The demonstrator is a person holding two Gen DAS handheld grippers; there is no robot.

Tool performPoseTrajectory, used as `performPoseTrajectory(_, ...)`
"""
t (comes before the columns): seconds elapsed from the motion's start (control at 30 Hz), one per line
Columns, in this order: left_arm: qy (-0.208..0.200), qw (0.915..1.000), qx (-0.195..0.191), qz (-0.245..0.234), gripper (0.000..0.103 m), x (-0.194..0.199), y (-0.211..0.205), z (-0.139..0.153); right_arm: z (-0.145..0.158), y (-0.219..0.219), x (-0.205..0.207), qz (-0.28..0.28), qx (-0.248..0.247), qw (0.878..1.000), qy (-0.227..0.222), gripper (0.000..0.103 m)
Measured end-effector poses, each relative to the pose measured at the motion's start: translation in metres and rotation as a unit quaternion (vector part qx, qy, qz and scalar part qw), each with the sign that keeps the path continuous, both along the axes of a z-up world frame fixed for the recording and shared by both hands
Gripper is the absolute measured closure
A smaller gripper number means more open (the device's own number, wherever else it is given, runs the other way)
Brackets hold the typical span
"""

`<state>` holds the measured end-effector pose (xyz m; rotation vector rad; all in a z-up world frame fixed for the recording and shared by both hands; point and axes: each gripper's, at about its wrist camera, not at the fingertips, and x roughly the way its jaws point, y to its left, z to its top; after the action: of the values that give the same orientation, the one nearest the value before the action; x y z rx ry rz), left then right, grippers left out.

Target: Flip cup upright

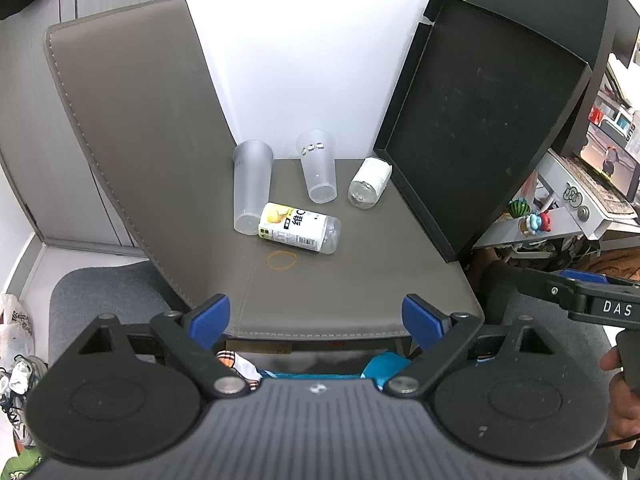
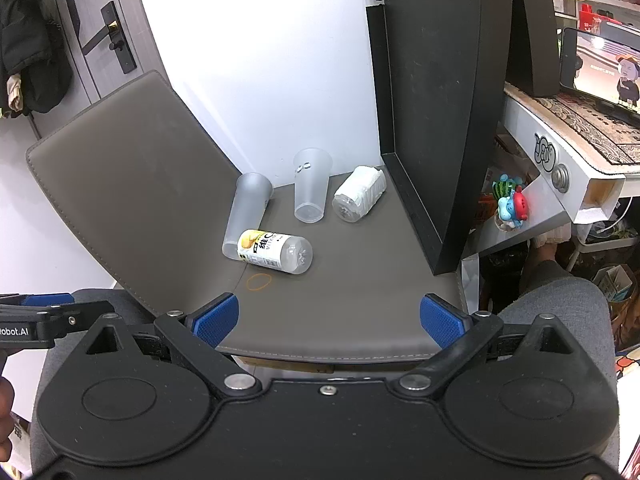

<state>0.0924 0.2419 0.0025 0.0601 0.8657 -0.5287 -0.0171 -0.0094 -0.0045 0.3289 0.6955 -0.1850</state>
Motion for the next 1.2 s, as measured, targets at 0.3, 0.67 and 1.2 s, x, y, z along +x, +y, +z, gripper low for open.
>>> performPoseTrajectory(0.3,-0.001,1.0,-0.001,0.002,0.011,-0.0007,0.0021,-0.0003,-0.0001,0.0005,-0.0019,-0.003,-0.002,1.0,-0.002,0.005)
performPoseTrajectory(0.67,-0.004,1.0,-0.004,0.003,0.011,0.0,0.0048,0.0001,0.0022,0.0017,-0.0025,-0.001,-0.005,1.0,-0.006,0.005)
performPoseTrajectory(1.2,-0.011,0.9998,-0.016,0.001,0.011,0.0081,-0.0039,0.0005,-0.0007,-0.0052,-0.0007,-0.022,-0.001,1.0,-0.021,0.005)
